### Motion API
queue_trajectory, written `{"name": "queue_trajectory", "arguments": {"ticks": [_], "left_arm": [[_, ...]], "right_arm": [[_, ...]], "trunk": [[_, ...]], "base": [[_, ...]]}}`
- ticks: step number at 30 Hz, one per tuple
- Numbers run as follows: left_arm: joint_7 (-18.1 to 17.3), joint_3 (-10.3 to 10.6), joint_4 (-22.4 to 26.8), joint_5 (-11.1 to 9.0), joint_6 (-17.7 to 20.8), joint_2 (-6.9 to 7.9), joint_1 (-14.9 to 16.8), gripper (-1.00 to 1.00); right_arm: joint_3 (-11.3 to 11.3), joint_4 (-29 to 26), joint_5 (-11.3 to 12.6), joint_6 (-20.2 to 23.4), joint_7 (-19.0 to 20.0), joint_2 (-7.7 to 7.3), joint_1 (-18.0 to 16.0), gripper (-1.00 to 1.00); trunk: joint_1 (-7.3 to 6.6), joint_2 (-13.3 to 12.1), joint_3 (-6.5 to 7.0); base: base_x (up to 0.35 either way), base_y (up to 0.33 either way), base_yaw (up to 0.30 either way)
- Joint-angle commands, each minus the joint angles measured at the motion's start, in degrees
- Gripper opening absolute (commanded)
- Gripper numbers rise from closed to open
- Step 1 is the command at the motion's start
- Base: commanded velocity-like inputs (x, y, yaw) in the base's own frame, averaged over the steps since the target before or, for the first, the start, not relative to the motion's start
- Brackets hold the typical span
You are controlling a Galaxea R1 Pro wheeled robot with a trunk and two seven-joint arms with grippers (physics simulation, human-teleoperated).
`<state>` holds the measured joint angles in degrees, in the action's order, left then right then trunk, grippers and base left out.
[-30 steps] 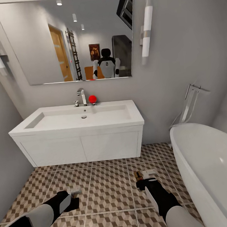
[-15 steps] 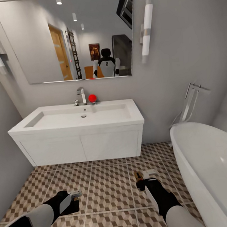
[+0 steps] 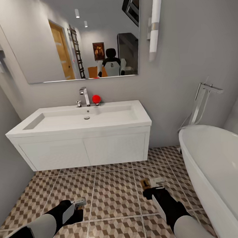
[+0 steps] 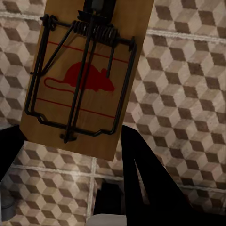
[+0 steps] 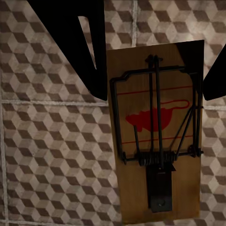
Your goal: Take the four mousetraps from the cabinet in the bathroom and place them on the bathroom floor. Make sure all four end up on the same floor surface, and ensure that at least two of them are either under or directly next to the same bathroom sink.
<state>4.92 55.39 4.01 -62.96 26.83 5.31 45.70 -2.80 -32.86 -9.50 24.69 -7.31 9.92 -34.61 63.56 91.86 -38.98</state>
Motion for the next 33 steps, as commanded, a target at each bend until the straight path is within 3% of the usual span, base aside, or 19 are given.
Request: {"name": "queue_trajectory", "arguments": {"ticks": [1,9,16,18,21,25,29,33], "left_arm": [[0.58,0.33,0.26,-0.38,-0.38,0.09,0.00,-1.00],[0.53,0.43,0.26,-0.33,-8.17,0.65,0.00,-1.00],[0.49,0.55,0.24,-0.33,-9.89,0.72,0.00,-1.00],[0.49,0.71,0.17,-0.33,-13.90,0.87,0.00,-1.00],[0.54,1.15,-0.02,-0.33,-23.83,1.54,0.00,-1.00],[0.50,1.55,-0.11,-0.33,-30.18,2.50,0.00,-1.00],[0.45,1.32,0.04,-0.33,-31.59,3.47,0.00,-1.00],[0.50,1.20,0.17,-0.33,-29.96,2.98,0.24,-1.00]], "right_arm": [[-0.27,-0.09,-0.43,0.29,-0.08,0.08,-0.02,-1.00],[-0.20,-0.09,-0.47,0.28,0.01,0.08,-0.02,-1.00],[-0.19,-0.09,-0.51,0.28,0.01,0.08,-0.02,-1.00],[-0.18,-0.09,-0.51,0.26,0.01,0.08,-0.02,-1.00],[-0.18,-0.09,-0.56,0.09,0.06,0.08,-0.02,-1.00],[-0.03,-0.13,-0.65,-1.06,0.22,0.08,-0.02,-1.00],[1.75,-0.92,-0.68,-6.31,0.25,0.08,-0.02,-1.00],[3.00,-2.15,-0.69,-8.64,-0.02,0.08,-1.38,-1.00]], "trunk": [[0.22,0.44,-0.33],[0.66,1.25,-1.42],[0.66,1.25,-2.06],[0.66,1.25,-2.25],[0.66,1.25,-2.52],[0.66,1.25,-2.84],[0.66,1.25,-2.95],[0.66,1.25,-2.97]], "base": [[0.000,0.000,0.000],[0.000,0.000,0.000],[0.000,0.000,0.000],[0.000,0.000,0.000],[0.000,0.000,0.000],[0.000,0.000,0.000],[0.000,0.000,0.000],[0.000,0.000,0.000]]}}
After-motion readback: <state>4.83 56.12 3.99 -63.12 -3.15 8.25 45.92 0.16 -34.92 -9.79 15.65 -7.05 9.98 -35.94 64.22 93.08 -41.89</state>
